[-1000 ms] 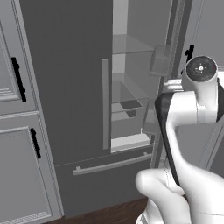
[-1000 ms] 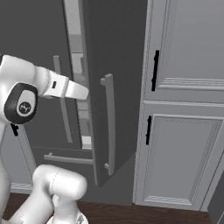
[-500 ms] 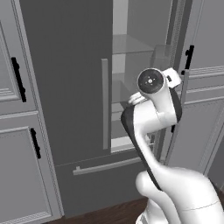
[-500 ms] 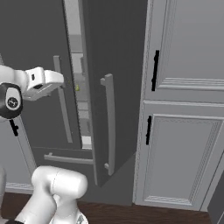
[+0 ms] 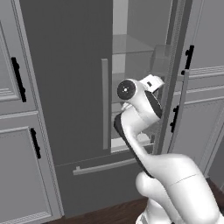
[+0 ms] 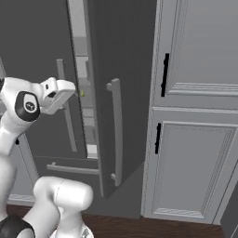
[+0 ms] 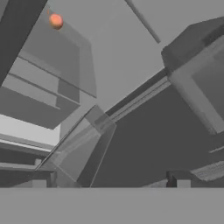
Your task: Grab a lemon wedge from the fridge and one ice cube from the ice bowl, and put them in the glass of lemonade.
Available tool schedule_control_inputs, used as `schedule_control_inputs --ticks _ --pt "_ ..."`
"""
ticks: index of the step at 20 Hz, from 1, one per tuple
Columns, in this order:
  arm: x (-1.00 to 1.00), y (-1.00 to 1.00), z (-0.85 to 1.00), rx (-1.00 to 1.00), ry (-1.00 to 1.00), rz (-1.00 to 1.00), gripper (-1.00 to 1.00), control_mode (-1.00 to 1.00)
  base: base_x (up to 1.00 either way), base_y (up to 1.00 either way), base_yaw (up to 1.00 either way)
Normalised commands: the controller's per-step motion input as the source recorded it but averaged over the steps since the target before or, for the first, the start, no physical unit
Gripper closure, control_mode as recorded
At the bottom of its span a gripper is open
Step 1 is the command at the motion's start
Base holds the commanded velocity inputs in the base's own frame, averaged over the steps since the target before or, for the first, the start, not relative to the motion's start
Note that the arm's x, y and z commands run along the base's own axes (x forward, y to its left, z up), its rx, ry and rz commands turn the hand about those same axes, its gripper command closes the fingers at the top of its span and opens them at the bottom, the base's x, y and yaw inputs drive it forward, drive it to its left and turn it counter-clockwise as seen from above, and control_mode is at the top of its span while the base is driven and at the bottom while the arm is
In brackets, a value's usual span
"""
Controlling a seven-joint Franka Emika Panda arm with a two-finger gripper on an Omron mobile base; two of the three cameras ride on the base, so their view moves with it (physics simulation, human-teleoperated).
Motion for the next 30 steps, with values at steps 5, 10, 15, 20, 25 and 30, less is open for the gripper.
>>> schedule_control_inputs --ticks 5,10,15,20,25,30 --pt "0.52 -0.45 -0.06 -0.13 0.25 -0.17 -1.0 -1.0 0.0 0.0 0.0" --pt "0.26 -0.63 -0.08 -0.06 0.18 -0.19 -1.0 -1.0 0.0 0.0 0.0" --pt "0.01 -0.67 -0.26 0.0 0.02 -0.21 -1.0 -1.0 0.0 0.0 0.0" --pt "-0.03 -0.92 -0.17 0.0 -0.02 -0.17 -1.0 -1.0 0.0 0.0 0.0" --pt "-0.03 -1.0 -0.26 0.04 -0.11 -0.13 -1.0 -1.0 0.0 0.0 0.0" --pt "-0.03 -0.85 -0.09 0.11 -0.22 -0.04 -1.0 -1.0 0.0 0.0 0.0"
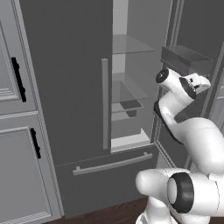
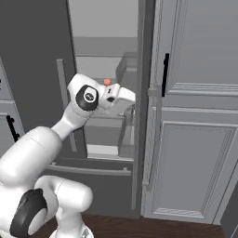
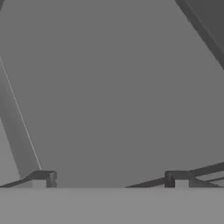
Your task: Grab a lemon wedge from the fridge and one ice cube from the ice bowl, and put them in the glass of lemonade.
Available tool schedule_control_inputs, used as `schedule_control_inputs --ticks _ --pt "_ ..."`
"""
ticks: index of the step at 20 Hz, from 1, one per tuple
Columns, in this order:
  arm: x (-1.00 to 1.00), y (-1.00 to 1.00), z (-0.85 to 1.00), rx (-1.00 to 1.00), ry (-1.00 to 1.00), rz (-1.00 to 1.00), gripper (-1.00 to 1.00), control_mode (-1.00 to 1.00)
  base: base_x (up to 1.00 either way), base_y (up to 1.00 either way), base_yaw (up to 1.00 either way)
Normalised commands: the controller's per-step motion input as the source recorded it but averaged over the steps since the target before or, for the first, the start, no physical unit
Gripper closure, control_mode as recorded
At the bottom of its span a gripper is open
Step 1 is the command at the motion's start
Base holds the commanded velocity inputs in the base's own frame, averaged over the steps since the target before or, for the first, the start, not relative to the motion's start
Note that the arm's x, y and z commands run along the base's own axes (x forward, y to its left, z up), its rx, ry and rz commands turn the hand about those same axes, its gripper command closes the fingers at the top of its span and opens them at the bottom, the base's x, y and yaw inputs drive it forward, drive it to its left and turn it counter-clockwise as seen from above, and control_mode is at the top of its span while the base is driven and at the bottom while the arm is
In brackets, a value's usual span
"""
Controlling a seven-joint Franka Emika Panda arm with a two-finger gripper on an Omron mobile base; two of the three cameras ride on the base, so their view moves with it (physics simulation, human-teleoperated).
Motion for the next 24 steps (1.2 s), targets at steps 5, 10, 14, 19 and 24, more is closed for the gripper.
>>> schedule_control_inputs --ticks 5,10,14,19,24 --pt "-0.07 -0.17 0.0 0.03 -0.18 0.0 -1.0 -1.0 0.0 0.0 0.0" --pt "-0.55 0.42 0.19 0.11 -0.35 0.0 -1.0 -1.0 0.0 0.0 0.0" --pt "-0.41 0.85 0.46 0.28 -0.44 0.0 -1.0 -1.0 0.0 0.0 0.0" --pt "-0.08 0.94 0.24 0.38 -0.17 0.19 -1.0 -1.0 0.0 0.0 0.0" --pt "0.21 0.86 -0.04 0.4 0.1 0.59 -1.0 -1.0 0.0 0.0 0.0"
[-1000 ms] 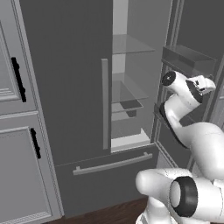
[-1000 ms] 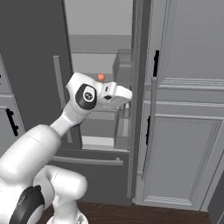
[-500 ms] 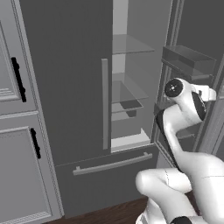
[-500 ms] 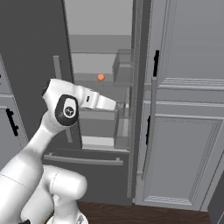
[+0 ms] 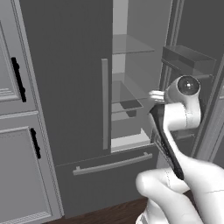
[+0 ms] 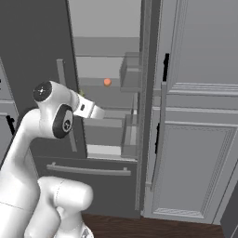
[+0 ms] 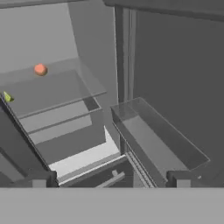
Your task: Grab a lemon wedge from the fridge and one ice cube from the ice bowl, and put them in the glass of lemonade.
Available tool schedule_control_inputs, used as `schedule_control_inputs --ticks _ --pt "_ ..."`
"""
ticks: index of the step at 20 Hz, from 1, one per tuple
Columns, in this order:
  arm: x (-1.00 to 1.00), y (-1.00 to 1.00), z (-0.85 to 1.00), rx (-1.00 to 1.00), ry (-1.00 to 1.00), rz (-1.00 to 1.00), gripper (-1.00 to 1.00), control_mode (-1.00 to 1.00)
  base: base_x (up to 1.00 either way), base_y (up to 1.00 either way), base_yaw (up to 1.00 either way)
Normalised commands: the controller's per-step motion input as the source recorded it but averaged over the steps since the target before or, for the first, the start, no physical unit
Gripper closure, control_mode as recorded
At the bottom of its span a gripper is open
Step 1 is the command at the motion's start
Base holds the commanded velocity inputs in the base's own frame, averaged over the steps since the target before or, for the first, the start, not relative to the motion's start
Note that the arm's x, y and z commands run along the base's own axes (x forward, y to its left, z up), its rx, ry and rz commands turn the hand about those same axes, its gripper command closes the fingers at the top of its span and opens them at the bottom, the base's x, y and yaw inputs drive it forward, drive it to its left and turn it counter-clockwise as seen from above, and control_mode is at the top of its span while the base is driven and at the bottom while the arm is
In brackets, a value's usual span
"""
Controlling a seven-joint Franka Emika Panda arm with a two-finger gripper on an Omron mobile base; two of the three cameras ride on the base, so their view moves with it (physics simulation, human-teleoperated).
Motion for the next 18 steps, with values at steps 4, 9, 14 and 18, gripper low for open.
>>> schedule_control_inputs --ticks 4,9,14,18 --pt "0.02 0.59 -0.43 0.25 0.17 0.86 -1.0 -1.0 0.0 0.0 0.0" --pt "-0.11 0.58 -0.14 0.05 0.11 0.48 -1.0 -1.0 0.0 0.0 0.0" --pt "-0.01 0.86 0.04 -0.07 0.01 -0.01 -1.0 -1.0 0.0 0.0 0.0" --pt "0.48 0.98 0.0 -0.19 0.14 -0.17 -1.0 -1.0 0.0 0.0 0.0"
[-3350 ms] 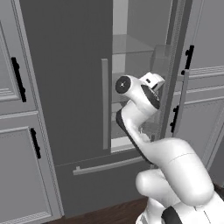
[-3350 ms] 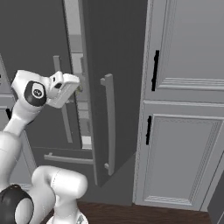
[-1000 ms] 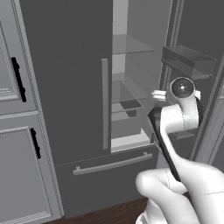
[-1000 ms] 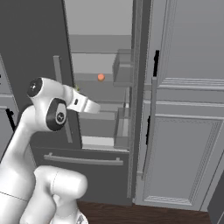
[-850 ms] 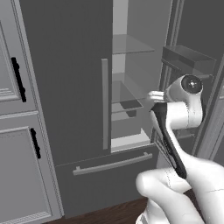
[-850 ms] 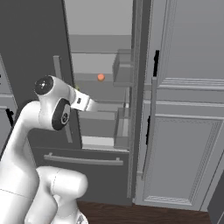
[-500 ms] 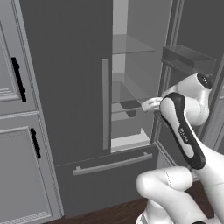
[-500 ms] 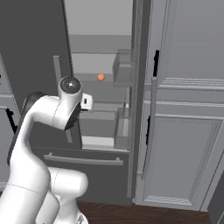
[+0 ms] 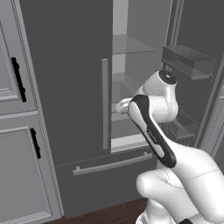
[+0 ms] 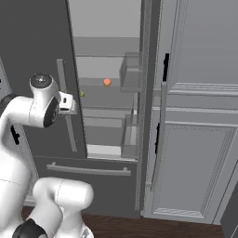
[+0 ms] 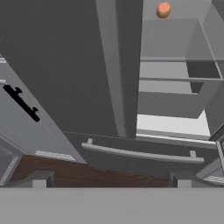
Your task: Grab a lemon wedge from the fridge and one ice cube from the ice bowl, and put them in the glass of lemonade.
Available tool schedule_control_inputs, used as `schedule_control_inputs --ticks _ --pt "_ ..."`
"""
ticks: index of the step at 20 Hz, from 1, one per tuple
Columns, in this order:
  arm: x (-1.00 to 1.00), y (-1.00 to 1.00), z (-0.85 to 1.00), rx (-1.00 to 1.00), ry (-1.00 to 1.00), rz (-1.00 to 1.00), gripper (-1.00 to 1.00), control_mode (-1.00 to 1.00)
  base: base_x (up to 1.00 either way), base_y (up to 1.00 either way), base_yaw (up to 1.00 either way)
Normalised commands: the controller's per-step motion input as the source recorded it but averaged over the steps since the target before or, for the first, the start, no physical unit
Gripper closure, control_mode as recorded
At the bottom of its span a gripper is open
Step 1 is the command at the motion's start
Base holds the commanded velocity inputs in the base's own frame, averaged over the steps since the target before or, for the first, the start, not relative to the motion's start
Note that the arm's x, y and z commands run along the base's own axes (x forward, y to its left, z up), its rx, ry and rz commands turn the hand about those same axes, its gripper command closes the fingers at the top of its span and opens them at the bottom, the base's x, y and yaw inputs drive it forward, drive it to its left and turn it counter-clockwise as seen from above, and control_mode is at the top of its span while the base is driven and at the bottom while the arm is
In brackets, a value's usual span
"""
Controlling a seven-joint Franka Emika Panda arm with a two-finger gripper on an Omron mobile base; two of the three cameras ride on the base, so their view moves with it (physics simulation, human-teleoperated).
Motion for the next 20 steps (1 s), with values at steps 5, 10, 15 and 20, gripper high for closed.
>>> schedule_control_inputs --ticks 5,10,15,20 --pt "0.66 0.56 -0.02 -0.14 0.29 -0.14 -1.0 -1.0 0.0 0.0 0.0" --pt "0.38 0.17 -0.15 0.0 0.09 -0.09 -1.0 -1.0 0.0 0.0 0.0" --pt "0.87 0.06 -0.21 -0.01 0.02 -0.06 -1.0 -1.0 0.0 0.0 0.0" --pt "0.68 0.01 -0.03 0.0 -0.15 -0.02 -1.0 -1.0 0.0 0.0 0.0"
